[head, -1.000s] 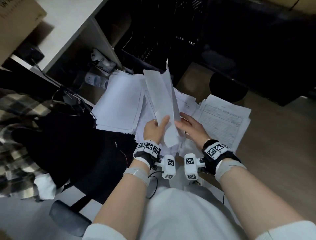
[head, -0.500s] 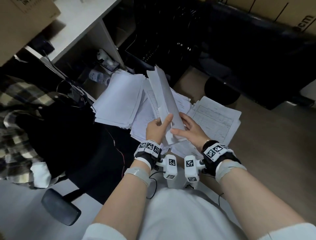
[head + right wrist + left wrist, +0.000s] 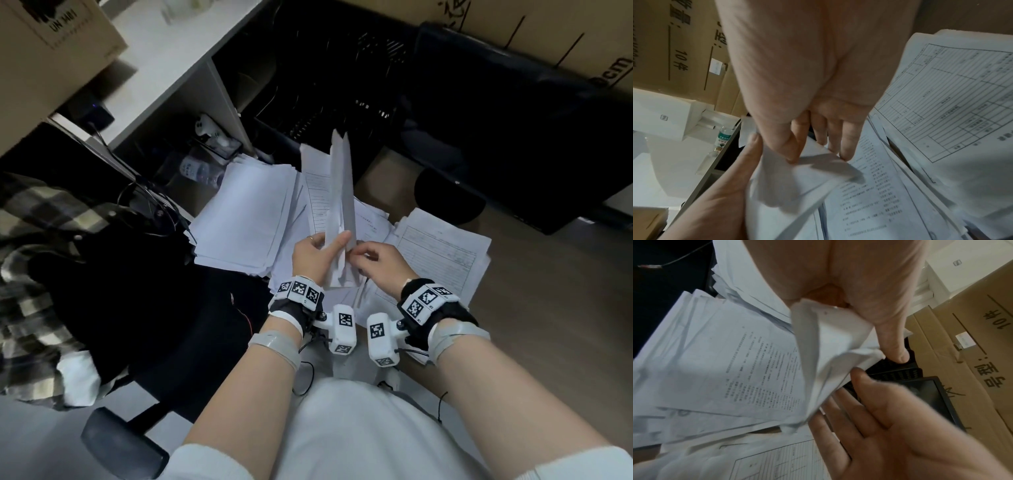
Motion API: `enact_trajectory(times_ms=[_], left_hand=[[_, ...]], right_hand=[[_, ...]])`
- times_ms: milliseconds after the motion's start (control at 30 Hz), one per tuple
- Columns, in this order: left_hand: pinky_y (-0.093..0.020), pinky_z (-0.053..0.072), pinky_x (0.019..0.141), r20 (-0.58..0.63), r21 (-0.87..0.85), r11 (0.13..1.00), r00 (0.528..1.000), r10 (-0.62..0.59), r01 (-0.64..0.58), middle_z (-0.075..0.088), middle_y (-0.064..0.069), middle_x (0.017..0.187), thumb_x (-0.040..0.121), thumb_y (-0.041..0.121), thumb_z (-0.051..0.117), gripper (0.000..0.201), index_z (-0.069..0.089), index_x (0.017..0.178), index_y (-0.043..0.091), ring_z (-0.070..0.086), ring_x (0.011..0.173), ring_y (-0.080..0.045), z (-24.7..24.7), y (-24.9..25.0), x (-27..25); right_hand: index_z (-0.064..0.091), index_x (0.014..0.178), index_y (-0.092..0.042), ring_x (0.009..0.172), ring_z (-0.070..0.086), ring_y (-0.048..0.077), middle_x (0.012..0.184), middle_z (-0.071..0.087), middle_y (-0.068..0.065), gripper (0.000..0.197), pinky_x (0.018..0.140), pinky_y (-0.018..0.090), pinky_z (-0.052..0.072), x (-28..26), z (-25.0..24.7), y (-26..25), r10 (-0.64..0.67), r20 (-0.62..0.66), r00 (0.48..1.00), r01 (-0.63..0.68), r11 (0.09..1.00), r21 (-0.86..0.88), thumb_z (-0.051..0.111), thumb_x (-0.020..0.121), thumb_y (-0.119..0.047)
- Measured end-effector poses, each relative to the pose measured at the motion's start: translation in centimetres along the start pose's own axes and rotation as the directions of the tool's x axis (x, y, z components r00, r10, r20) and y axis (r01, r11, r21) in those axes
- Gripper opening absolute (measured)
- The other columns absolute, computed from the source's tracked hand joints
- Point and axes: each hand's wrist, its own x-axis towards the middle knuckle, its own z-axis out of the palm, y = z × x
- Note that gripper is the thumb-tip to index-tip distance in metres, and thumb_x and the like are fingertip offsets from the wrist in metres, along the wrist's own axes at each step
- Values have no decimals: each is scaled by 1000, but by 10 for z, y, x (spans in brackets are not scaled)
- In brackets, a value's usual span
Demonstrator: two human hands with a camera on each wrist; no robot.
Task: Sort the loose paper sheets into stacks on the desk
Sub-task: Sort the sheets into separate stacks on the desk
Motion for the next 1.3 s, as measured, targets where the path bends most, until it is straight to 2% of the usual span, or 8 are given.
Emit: enact_trajectory(times_ms=[200,400,633,767,867,1067,1200,1300], left_hand=[[-24,57,73,18,-19,999,999,-37,37,77,3,83,78,37,83,25,76,91,16,73,77,-9,-16,7,23],[-21,56,67,70,-67,997,997,-44,49,77,1,85,80,33,82,30,76,98,11,73,75,-9,-30,17,50],[-32,59,73,82,-134,978,985,-152,162,77,-5,86,79,23,79,22,75,94,8,73,78,-22,-46,30,72],[-33,57,63,18,-19,985,985,-170,170,68,-4,65,67,16,67,3,68,65,14,62,61,-22,-55,27,85],[-54,61,66,-32,-50,976,976,-215,214,64,-3,58,60,23,69,11,66,60,12,59,56,-23,-61,16,98],[-34,56,50,94,-68,948,948,-305,312,59,-7,66,82,8,70,9,63,76,8,55,59,-23,-71,18,93],[-19,51,53,157,-18,962,951,-267,273,68,-3,73,85,2,69,9,68,80,10,64,63,-19,-81,9,96],[-15,49,50,107,34,962,956,-272,270,65,-2,73,87,5,67,9,66,81,11,61,64,-16,-86,-4,99]], right_hand=[[72,99,-23,106,61,9,110,68,-6,32,93,27,47,15,15,-17,48,13,999,-49,997,58,79,78,-45],[78,93,-13,106,66,16,110,72,5,10,101,28,48,33,27,-34,52,-54,997,-48,997,66,78,83,-17],[58,64,-6,57,51,-11,52,57,-22,34,65,13,39,49,27,-52,58,-147,987,-55,998,22,86,74,-22],[42,52,-21,58,44,9,52,40,-10,51,69,33,50,59,32,-43,121,-301,946,-92,990,110,81,76,-45],[47,57,-16,63,58,19,62,48,0,42,81,51,59,60,25,-23,238,-520,821,-134,964,230,73,78,-40],[66,99,-8,83,69,30,101,68,10,22,79,41,58,59,28,-2,398,-530,749,-265,913,312,67,81,-20],[56,131,-13,105,58,18,114,55,1,53,92,30,47,67,36,5,396,-521,756,-250,910,329,74,83,-23],[69,102,-7,82,62,24,90,65,10,25,78,30,47,70,40,18,404,-484,776,-318,914,252,74,81,-20]])
